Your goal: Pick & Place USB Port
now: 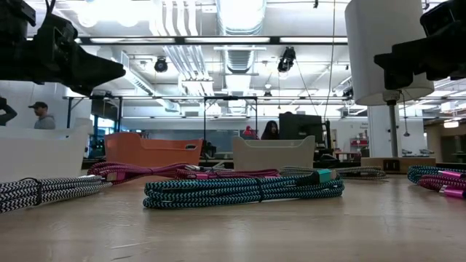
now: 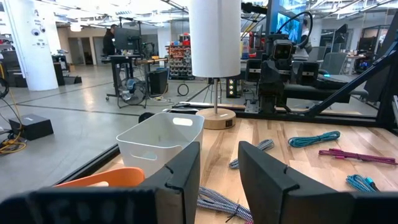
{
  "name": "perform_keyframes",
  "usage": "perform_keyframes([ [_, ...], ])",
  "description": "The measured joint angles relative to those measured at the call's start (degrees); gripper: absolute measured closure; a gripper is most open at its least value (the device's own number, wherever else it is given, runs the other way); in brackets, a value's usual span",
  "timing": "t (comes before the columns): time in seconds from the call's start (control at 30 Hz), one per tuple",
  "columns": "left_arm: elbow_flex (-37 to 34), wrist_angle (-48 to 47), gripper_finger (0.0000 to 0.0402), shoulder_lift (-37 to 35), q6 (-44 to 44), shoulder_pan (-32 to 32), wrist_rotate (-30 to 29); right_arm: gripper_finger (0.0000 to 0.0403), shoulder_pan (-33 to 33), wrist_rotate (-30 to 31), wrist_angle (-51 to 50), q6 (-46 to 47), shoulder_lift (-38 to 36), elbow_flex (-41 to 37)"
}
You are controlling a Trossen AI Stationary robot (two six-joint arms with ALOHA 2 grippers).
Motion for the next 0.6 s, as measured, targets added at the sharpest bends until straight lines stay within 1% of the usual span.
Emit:
perform_keyframes([
  [0.37,0.0,0.3,0.0287,0.0,0.0,0.0,0.0,0.0234,0.0,0.0,0.0,-0.2,0.0,0.0],
  [0.43,0.0,0.5,0.0287,0.0,0.0,0.0,0.0,0.0234,0.0,0.0,0.0,-3.5,0.0,0.0],
  [0.6,0.0,0.7,0.0287,0.0,0.1,0.0,-0.1,0.0234,0.0,0.0,0.0,-16.4,0.0,0.0],
])
